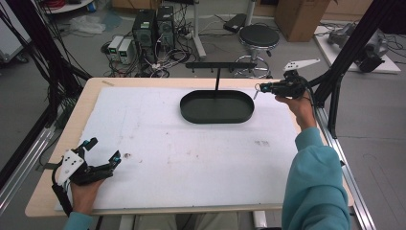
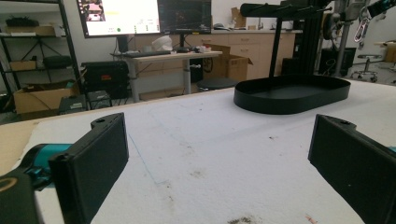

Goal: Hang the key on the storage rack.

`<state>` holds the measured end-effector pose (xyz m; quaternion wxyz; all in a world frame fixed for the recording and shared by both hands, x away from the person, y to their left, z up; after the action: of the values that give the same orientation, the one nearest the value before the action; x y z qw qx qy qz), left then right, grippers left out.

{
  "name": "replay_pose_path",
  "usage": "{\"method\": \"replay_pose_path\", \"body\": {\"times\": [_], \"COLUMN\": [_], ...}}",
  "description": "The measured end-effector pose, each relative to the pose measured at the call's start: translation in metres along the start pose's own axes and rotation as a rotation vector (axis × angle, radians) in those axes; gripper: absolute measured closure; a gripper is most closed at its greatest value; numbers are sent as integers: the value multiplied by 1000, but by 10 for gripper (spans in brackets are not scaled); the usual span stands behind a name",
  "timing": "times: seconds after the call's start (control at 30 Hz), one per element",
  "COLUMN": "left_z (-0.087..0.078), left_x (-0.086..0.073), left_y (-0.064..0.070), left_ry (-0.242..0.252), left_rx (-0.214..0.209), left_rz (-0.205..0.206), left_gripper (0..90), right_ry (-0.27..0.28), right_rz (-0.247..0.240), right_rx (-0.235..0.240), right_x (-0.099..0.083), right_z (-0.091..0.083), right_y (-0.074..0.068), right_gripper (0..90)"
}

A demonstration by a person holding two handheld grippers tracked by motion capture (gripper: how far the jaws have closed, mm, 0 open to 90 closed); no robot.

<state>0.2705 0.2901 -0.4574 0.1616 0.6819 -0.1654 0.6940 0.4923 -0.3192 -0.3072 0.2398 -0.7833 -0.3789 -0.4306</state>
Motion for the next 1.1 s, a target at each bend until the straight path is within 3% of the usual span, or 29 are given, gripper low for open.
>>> {"method": "replay_pose_path", "body": {"times": [0.3, 0.37, 0.8, 0.87, 1.1], "left_z": [0, 0, 0, 0, 0], "left_x": [0, 0, 0, 0, 0], "left_y": [0, 0, 0, 0, 0], "left_ry": [0, 0, 0, 0, 0], "left_rx": [-1, 1, 3, 3, 5], "left_rz": [0, 0, 0, 0, 1], "left_gripper": [54, 54, 55, 54, 54], "right_ry": [0, 20, -36, -25, -61], "right_rz": [-22, -28, -71, -80, -87], "right_rx": [-16, -15, -37, -34, -44], "right_x": [24, 29, 58, 62, 67], "right_z": [0, 0, 3, 5, 13], "right_y": [-1, -2, 2, 2, 4], "right_gripper": [889, 889, 889, 889, 889]}}
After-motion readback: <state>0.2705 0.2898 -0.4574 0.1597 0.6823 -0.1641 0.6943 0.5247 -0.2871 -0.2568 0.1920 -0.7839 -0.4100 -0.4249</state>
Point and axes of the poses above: each handheld gripper's, and its own axes: z roughly forward along the jaws, x roughly out of its top, y roughly to its right, the point moved 1 cm from there along z, roughly forward along the jaws, and after that the axes turned 1 degree about -z, right-handed, at the moved point
